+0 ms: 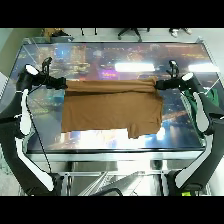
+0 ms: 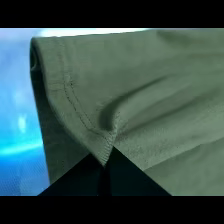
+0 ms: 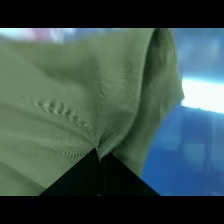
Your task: Fold the shirts.
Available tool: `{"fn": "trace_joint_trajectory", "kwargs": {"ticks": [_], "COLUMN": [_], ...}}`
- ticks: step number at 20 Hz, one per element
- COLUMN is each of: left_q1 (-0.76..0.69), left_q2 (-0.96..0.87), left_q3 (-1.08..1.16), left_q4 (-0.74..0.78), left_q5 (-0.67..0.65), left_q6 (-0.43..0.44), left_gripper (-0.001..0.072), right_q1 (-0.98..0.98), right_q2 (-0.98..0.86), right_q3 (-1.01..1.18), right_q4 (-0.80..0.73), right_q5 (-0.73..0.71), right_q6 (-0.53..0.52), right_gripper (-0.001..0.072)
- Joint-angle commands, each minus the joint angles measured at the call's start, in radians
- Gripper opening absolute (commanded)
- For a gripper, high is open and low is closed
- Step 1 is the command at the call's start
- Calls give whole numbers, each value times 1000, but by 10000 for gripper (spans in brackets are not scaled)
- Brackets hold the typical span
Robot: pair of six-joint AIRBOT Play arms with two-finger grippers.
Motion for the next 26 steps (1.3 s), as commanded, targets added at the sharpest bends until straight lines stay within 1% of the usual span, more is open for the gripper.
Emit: {"fn": "trace_joint_trajectory", "kwargs": {"ticks": [1,5,6,7,8,11,12,13,14,16,18,21,24,26], "left_q1": [-8,-24,-29,-29,-26,18,42,67,93,132,161,204,226,212], "left_q2": [-6,-6,-6,-6,-6,-5,5,21,40,103,208,356,448,479], "left_q3": [-71,-68,-54,-35,-14,97,127,132,117,-16,-270,-635,-856,-930], "left_q4": [13,9,11,11,12,12,12,13,13,13,13,13,8,0], "left_q5": [56,47,18,-11,-39,-198,-259,-314,-380,-439,-396,-271,-180,-135], "left_q6": [6,15,10,0,-27,-116,-142,-157,-161,-159,-127,-60,-20,3], "left_gripper": [12,15,71,498,683,682,682,642,585,586,587,586,586,586], "right_q1": [6,14,14,14,14,-8,-32,-61,-98,-166,-231,-325,-395,-412], "right_q2": [-29,-27,-22,-8,13,131,178,217,254,325,404,544,664,721], "right_q3": [2,2,2,2,2,2,2,2,-5,-80,-225,-487,-689,-784], "right_q4": [-65,-43,-14,14,29,27,28,28,29,29,29,27,28,28], "right_q5": [25,20,28,37,50,134,168,205,258,343,396,408,406,398], "right_q6": [26,26,26,26,27,53,80,119,158,189,195,194,202,201], "right_gripper": [19,21,47,209,302,306,410,507,499,497,497,497,498,498]}}
